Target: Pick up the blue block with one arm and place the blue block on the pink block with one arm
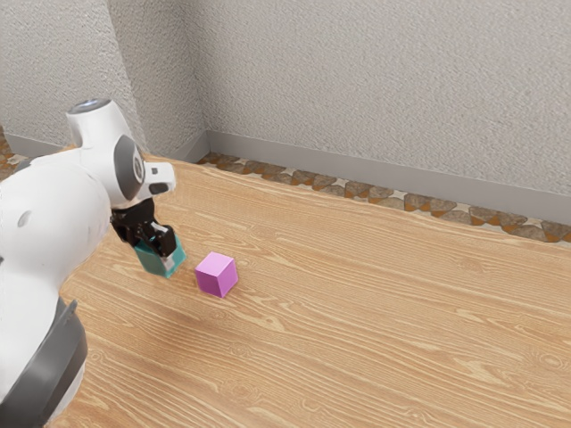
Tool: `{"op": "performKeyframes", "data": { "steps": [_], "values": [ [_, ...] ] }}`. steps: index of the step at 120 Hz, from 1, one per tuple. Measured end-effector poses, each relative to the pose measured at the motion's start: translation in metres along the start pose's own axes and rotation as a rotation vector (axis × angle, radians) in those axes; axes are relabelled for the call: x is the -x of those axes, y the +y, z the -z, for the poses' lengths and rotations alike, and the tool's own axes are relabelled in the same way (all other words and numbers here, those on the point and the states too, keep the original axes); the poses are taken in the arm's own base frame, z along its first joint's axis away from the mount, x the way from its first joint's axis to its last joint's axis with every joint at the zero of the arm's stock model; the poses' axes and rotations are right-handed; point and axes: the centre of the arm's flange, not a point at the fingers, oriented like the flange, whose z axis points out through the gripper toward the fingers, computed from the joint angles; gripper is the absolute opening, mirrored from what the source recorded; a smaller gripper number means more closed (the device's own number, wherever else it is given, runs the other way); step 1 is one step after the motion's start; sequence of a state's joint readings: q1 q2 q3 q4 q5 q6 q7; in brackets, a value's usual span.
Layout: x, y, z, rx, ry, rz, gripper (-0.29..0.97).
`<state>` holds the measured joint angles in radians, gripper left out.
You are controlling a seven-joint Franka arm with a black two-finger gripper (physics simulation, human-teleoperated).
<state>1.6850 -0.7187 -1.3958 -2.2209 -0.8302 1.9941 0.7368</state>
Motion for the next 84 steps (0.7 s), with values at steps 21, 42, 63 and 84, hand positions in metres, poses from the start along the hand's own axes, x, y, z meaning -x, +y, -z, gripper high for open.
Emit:
{"op": "performKeyframes", "data": {
  "steps": [21,42,63,84],
  "values": [
    [-0.04,-0.018,-0.018,0.01,-0.042,-0.003,0.36],
    [-0.059,0.002,-0.033,0.037,-0.072,-0.038,0.35],
    [-0.072,0.003,-0.04,0.045,-0.083,-0.037,0.35],
    [-0.082,0.014,-0.049,0.041,-0.102,-0.037,0.35]
  ]
}}
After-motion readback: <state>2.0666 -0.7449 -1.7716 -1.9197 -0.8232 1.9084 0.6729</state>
